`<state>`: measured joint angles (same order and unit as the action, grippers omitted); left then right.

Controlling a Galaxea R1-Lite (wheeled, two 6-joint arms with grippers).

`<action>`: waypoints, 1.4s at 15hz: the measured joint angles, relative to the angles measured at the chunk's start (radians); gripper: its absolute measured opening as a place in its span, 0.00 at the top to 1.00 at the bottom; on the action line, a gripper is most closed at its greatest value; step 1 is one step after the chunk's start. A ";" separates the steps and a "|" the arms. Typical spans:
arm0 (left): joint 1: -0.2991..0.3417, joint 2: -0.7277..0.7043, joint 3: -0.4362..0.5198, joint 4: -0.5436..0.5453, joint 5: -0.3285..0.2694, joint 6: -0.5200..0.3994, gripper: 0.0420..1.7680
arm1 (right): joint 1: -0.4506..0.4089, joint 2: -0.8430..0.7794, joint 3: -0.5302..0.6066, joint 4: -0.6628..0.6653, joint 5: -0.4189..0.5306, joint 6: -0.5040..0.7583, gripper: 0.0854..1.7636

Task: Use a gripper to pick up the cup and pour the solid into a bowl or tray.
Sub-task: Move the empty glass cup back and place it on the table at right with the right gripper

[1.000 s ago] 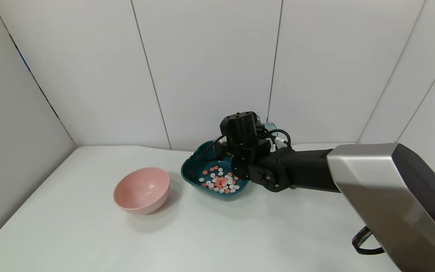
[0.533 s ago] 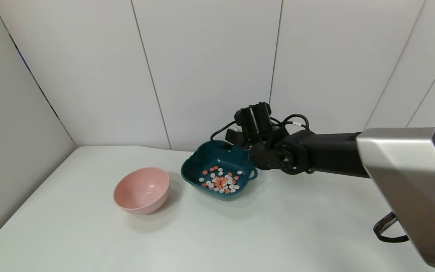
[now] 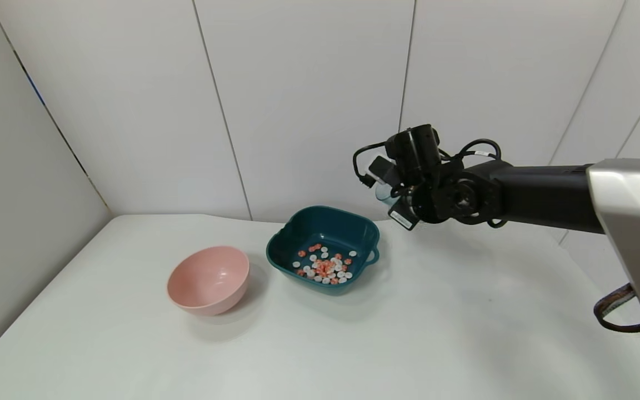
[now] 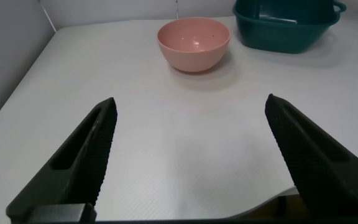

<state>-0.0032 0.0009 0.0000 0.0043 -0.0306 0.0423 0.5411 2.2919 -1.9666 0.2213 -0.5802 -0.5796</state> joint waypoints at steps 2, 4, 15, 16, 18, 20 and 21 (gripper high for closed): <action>0.000 0.000 0.000 0.000 0.000 0.000 0.03 | -0.019 -0.024 0.000 0.018 0.067 0.137 0.26; 0.000 0.000 0.000 0.000 0.000 0.000 0.03 | -0.038 -0.041 0.000 0.021 0.096 0.250 0.26; 0.000 0.000 0.000 0.000 0.000 0.000 0.03 | -0.044 -0.244 0.250 -0.064 0.170 0.641 0.26; 0.000 0.000 0.000 0.000 0.000 0.000 0.03 | -0.046 -0.266 0.296 -0.120 0.186 0.651 0.26; 0.000 0.000 0.000 0.000 0.000 0.000 0.03 | -0.051 -0.303 0.396 -0.226 0.200 0.658 0.26; 0.000 0.000 0.000 0.000 0.000 0.000 0.03 | -0.060 -0.330 0.493 -0.326 0.207 0.680 0.26; 0.000 0.000 0.000 0.000 0.000 0.000 0.03 | -0.063 -0.341 0.539 -0.370 0.210 0.697 0.26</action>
<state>-0.0032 0.0009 0.0000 0.0043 -0.0306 0.0428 0.4777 1.9513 -1.4272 -0.1485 -0.3702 0.1172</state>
